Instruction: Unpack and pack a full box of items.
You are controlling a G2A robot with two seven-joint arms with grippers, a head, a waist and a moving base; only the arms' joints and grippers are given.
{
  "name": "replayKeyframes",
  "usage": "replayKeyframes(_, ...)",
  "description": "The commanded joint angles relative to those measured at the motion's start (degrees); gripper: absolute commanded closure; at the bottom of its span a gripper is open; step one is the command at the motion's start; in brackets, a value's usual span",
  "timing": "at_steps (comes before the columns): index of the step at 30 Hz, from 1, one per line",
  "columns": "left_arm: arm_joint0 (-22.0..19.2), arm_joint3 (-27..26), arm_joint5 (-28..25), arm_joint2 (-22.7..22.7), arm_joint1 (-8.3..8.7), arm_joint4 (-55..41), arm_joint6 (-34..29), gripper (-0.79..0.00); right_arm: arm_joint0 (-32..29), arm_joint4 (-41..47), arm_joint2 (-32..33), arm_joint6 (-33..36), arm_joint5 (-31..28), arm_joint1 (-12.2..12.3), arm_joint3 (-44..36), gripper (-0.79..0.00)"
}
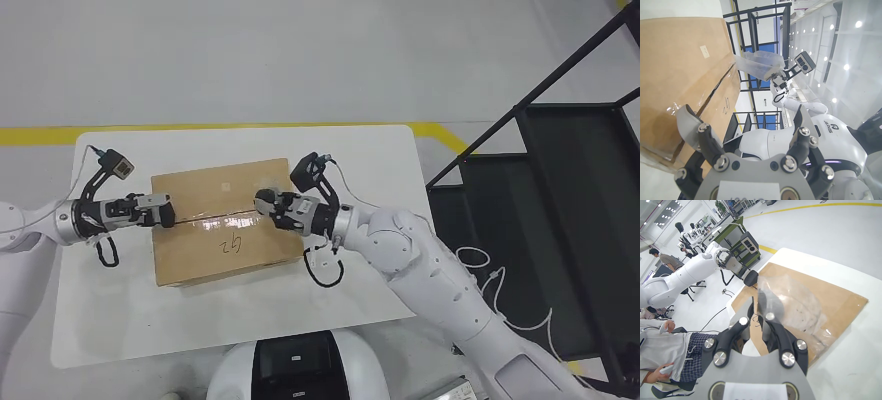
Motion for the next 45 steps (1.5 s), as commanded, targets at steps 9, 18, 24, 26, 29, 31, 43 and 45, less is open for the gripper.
replayKeyframes(9, 0.89, -0.35, 0.24, -1.31, 0.12, 0.20, 0.01, -0.785, 8.06, 1.82, -7.96, 0.81, 0.69, -3.02, 9.17, 0.000)
replayKeyframes(18, 0.98, 0.02, 0.40, -1.90, 0.04, 0.13, -0.17, -0.785, 13.39, 2.40, -13.51, 1.83, 1.82, -5.86, 16.39, 0.000)
replayKeyframes(24, 1.04, 0.00, 0.37, -2.21, -0.02, 0.25, -0.35, -0.785, 15.45, 1.66, -16.08, 2.13, 2.63, -7.45, 20.37, 0.000)
replayKeyframes(26, 1.07, -0.02, 0.39, -2.30, -0.04, 0.28, -0.40, -0.785, 15.89, 1.52, -16.75, 1.96, 2.79, -7.94, 21.42, 0.000)
replayKeyframes(29, 1.12, -0.04, 0.44, -2.43, -0.07, 0.33, -0.46, -0.785, 16.57, 1.43, -17.39, 1.71, 2.71, -8.60, 22.97, 0.000)
replayKeyframes(31, 1.14, -0.06, 0.47, -2.50, -0.09, 0.37, -0.50, -0.785, 16.91, 1.36, -17.77, 1.56, 2.62, -9.01, 23.85, 0.000)
replayKeyframes(43, 1.62, -0.82, 0.42, -3.22, -0.22, -0.31, -0.37, -0.785, 18.24, 1.57, -18.41, 1.21, 1.93, -10.84, 25.63, -0.785)
replayKeyframes(45, 1.86, -0.89, 0.36, -3.71, -0.24, -1.57, -0.31, -0.785, 18.19, 1.88, -18.14, 1.05, 1.48, -10.98, 25.12, -0.785)
